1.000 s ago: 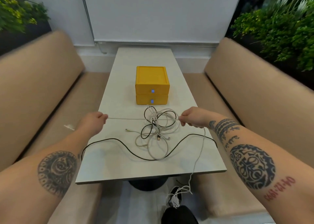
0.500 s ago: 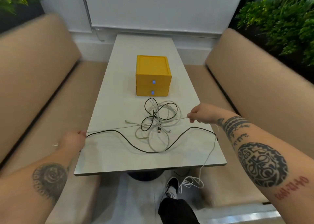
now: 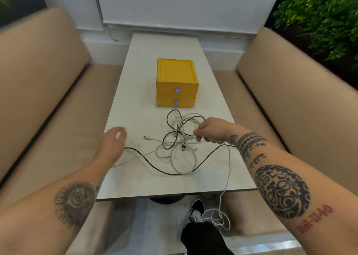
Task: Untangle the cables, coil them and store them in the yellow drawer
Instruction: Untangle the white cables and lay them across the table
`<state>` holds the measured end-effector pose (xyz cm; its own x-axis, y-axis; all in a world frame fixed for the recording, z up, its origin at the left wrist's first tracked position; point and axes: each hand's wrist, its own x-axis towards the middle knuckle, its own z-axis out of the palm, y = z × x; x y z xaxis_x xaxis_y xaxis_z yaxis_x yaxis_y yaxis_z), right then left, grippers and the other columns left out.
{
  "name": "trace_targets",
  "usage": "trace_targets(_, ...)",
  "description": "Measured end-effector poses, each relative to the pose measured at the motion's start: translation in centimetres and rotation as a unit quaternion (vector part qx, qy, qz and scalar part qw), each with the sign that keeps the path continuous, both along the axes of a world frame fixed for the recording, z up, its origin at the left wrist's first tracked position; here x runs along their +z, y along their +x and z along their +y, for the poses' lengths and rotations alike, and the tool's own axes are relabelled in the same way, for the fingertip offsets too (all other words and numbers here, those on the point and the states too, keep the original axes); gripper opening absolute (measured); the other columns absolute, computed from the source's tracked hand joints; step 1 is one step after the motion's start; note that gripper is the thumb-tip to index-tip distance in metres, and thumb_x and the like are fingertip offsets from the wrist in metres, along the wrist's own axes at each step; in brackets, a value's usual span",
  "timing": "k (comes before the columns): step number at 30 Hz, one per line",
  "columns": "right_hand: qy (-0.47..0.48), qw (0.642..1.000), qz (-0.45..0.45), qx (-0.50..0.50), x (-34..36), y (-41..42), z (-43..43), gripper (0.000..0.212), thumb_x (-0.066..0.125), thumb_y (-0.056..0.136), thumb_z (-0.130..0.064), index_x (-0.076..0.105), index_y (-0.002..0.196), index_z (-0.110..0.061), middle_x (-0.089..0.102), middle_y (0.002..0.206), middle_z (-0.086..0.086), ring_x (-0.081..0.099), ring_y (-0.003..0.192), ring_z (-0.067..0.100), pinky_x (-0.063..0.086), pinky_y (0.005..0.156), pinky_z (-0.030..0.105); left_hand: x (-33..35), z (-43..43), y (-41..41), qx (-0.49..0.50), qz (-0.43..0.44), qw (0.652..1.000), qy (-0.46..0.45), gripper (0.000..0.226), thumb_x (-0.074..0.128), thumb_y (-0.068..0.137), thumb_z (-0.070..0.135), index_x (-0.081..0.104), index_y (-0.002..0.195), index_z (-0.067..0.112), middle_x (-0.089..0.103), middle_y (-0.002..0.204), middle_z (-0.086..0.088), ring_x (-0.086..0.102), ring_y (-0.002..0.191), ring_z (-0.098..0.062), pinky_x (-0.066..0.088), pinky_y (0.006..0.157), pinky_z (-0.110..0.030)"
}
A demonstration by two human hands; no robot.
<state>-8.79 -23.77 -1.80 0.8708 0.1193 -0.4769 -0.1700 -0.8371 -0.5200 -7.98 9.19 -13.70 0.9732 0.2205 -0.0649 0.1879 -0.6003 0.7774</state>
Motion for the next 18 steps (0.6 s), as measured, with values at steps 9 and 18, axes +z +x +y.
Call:
trace_targets(9,-0.008,1.000,0.003,0.009,0.2,0.3,1.0,0.036,0.054,0.099,-0.039,0.073,0.084,-0.012,0.055,0.067,0.003,0.042,0.054,0.019,0.036,0.047,0.025,2.1,-10.5,-0.9,-0.341,0.024,0.938,0.063,0.022,0.045,0.104,0.038,0.066,0.096,0.038,0.066,0.084,0.014,0.059,0.091,-0.015,0.043,0.084,-0.033)
trace_targets(18,-0.093,0.995,0.025,0.004,-1.3,-1.8,-5.3,0.033,0.049,0.100,-0.038,0.069,0.084,-0.018,0.055,0.074,-0.002,0.047,0.062,0.016,0.038,0.057,0.027,-0.6,-4.0,1.8,-0.204,0.081,0.969,0.113,0.034,0.047,0.099,0.028,0.064,0.070,0.037,0.059,0.070,0.009,0.055,0.070,-0.024,0.040,0.063,-0.032)
